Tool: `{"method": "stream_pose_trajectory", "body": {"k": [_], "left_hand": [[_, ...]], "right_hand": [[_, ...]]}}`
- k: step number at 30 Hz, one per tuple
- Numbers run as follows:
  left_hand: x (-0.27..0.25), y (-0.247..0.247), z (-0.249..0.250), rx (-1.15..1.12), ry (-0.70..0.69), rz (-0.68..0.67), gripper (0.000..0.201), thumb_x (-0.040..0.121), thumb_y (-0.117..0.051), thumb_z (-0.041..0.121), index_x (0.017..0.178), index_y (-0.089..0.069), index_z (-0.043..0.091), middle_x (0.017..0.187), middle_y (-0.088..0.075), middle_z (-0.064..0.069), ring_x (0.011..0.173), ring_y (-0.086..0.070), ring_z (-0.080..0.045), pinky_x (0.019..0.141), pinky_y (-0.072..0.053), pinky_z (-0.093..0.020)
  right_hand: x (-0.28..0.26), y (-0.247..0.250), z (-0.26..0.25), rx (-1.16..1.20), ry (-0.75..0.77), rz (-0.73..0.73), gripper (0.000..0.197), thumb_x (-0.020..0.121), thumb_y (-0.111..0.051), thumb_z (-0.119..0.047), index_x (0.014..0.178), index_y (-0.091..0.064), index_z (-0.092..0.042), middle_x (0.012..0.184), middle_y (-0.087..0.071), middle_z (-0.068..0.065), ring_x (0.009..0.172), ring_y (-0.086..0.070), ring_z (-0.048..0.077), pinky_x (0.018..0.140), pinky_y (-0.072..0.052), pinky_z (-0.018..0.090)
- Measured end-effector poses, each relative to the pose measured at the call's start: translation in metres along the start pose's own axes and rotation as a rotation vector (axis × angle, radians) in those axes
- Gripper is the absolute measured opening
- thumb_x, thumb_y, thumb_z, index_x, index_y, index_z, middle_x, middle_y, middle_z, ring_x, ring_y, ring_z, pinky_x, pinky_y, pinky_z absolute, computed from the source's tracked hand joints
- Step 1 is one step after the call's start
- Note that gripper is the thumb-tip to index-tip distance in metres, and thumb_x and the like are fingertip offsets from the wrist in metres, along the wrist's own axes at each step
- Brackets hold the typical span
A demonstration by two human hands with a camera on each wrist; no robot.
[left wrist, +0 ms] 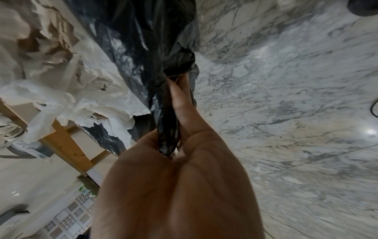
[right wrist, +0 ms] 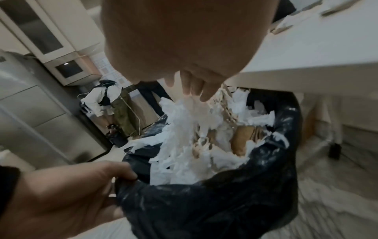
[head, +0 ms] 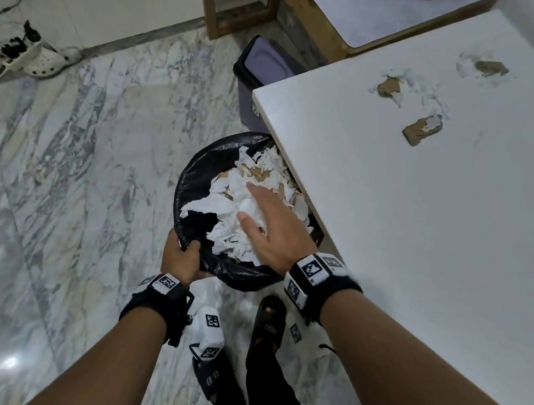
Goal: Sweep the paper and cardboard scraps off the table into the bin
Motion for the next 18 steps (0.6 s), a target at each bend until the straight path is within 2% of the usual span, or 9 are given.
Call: {"method": "stream_pose_trajectory", "body": {"k": [3,5,7,9,11,13,16,18], "left_hand": [[-0.002,0.012,-0.001,0.0,-0.005,0.003,0.034,0.106,-0.05,0.005,0.137,-0.05,0.019,0.134,-0.062,-0.019,0.109,-0.07,-0.045,0.045,-0.061,-0.038],[-0.003,0.021,-0.005,-0.009,-0.006,0.012,0.033,0.105,-0.05,0.005,0.135,-0.051,0.019,0.135,-0.062,-0.02,0.109,-0.07,-0.046,0.046,-0.062,-0.039],[-0.006,0.03,-0.008,-0.016,-0.007,0.025,0.032,0.105,-0.051,0.004,0.132,-0.052,0.021,0.135,-0.062,-0.021,0.109,-0.069,-0.047,0.046,-0.062,-0.04],[-0.01,0.037,-0.011,-0.025,-0.002,0.034,0.031,0.105,-0.051,0.005,0.131,-0.052,0.021,0.134,-0.062,-0.021,0.109,-0.069,-0.047,0.046,-0.062,-0.039],[-0.014,0.043,-0.013,-0.037,-0.003,0.037,0.032,0.105,-0.05,0.005,0.133,-0.052,0.021,0.131,-0.063,-0.019,0.108,-0.07,-0.046,0.046,-0.062,-0.039],[-0.017,0.047,-0.016,-0.039,-0.014,0.047,0.031,0.105,-0.051,0.006,0.133,-0.052,0.02,0.129,-0.065,-0.019,0.105,-0.071,-0.045,0.047,-0.062,-0.04],[-0.025,0.057,-0.015,-0.024,-0.025,0.066,0.026,0.104,-0.051,0.006,0.125,-0.052,0.021,0.13,-0.064,-0.02,0.106,-0.07,-0.047,0.047,-0.062,-0.042],[-0.032,0.067,-0.009,-0.026,-0.031,0.068,0.026,0.105,-0.051,0.006,0.124,-0.051,0.024,0.129,-0.063,-0.02,0.106,-0.07,-0.047,0.046,-0.062,-0.042]], "right_hand": [[0.0,0.015,-0.005,-0.012,0.011,0.139,0.052,0.102,-0.037,-0.046,0.15,-0.033,-0.028,0.15,-0.044,-0.004,0.132,-0.046,0.009,0.109,-0.037,0.031],[-0.002,0.025,-0.005,-0.038,-0.007,0.204,0.049,0.102,-0.038,-0.045,0.148,-0.038,-0.027,0.148,-0.047,-0.005,0.13,-0.047,0.009,0.106,-0.035,0.026],[-0.003,0.027,-0.004,-0.098,-0.012,0.239,0.05,0.102,-0.037,-0.046,0.148,-0.039,-0.026,0.148,-0.047,-0.005,0.133,-0.043,0.011,0.11,-0.033,0.026],[-0.006,0.019,-0.003,-0.151,-0.013,0.22,0.054,0.101,-0.036,-0.048,0.148,-0.037,-0.024,0.149,-0.044,-0.002,0.137,-0.039,0.014,0.114,-0.032,0.033],[-0.013,0.004,-0.006,-0.131,-0.032,0.094,0.06,0.099,-0.035,-0.052,0.152,-0.028,-0.025,0.156,-0.034,0.001,0.144,-0.031,0.016,0.118,-0.029,0.038],[-0.021,-0.01,-0.012,-0.089,-0.032,-0.017,0.061,0.099,-0.036,-0.054,0.153,-0.025,-0.027,0.158,-0.031,0.001,0.145,-0.031,0.017,0.117,-0.031,0.039],[-0.033,-0.015,-0.031,-0.075,0.031,0.048,0.056,0.1,-0.038,-0.051,0.15,-0.032,-0.027,0.154,-0.039,-0.001,0.139,-0.039,0.016,0.113,-0.037,0.038],[-0.036,-0.002,-0.044,-0.068,0.035,0.14,0.052,0.101,-0.04,-0.045,0.149,-0.035,-0.026,0.15,-0.044,-0.002,0.134,-0.044,0.013,0.108,-0.034,0.028]]}}
Point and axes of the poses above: each hand's wrist, its own x-axis towards the middle knuckle, its own y-axis out of the back of the hand, z = x × y, the point moved 1 cm from there along x, towards the middle knuckle
